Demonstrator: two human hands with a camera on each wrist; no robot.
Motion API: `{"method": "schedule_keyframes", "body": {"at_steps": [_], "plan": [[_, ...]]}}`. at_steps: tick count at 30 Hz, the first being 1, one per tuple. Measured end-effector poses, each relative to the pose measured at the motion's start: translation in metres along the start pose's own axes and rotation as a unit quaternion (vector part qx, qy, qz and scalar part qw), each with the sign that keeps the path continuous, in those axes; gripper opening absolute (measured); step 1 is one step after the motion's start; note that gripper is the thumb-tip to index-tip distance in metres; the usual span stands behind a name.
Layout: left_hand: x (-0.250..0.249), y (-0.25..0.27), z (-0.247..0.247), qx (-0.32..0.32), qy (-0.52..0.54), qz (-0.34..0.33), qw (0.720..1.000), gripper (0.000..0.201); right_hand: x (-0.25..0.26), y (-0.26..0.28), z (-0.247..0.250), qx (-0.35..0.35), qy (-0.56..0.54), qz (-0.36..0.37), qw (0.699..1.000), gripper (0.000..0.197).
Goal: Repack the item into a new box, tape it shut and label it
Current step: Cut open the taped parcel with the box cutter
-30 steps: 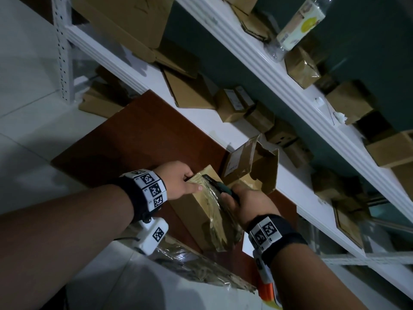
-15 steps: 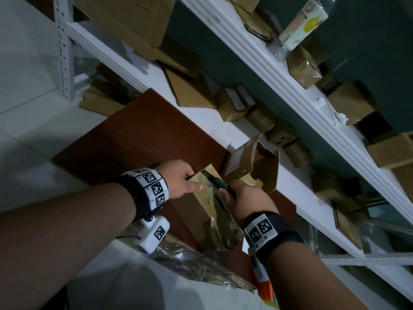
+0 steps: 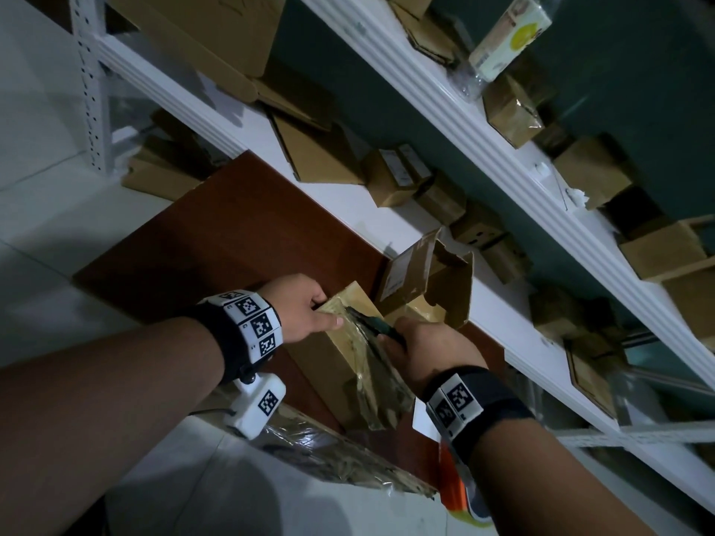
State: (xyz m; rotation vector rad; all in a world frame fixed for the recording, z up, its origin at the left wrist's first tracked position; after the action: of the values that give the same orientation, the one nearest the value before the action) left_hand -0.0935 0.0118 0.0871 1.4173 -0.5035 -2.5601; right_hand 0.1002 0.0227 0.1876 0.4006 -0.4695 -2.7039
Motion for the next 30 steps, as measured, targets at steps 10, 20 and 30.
{"method": "schedule_keyframes", "body": {"at_steps": [10,20,30], "plan": [[-0.002,-0.002,-0.003,-0.014,-0.013,-0.013,1.000,0.066,-0.012,0.007,-0.009,0.025,0.014,-0.004,1.000,0.033],[-0.005,-0.005,-0.019,-0.004,-0.040,-0.093,0.995,0.094,-0.009,-0.003,-0.011,0.007,0.034,0.014,0.999,0.036],[-0.007,-0.004,-0.021,-0.027,-0.028,-0.090,0.995,0.094,-0.031,0.010,-0.008,0.033,0.098,0.022,0.994,0.034]]}}
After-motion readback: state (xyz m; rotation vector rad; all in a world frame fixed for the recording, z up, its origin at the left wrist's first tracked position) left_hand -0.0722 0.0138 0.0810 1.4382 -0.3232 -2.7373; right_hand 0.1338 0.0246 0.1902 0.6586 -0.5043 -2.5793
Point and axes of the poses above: each hand's wrist, its own y-axis away from the middle knuckle, its own z-axis out of the back of the hand, x = y × z, the point moved 1 cm from there along -y, towards the middle knuckle, and after that the axes turned 2 degrees about z, right-handed, at the moved point
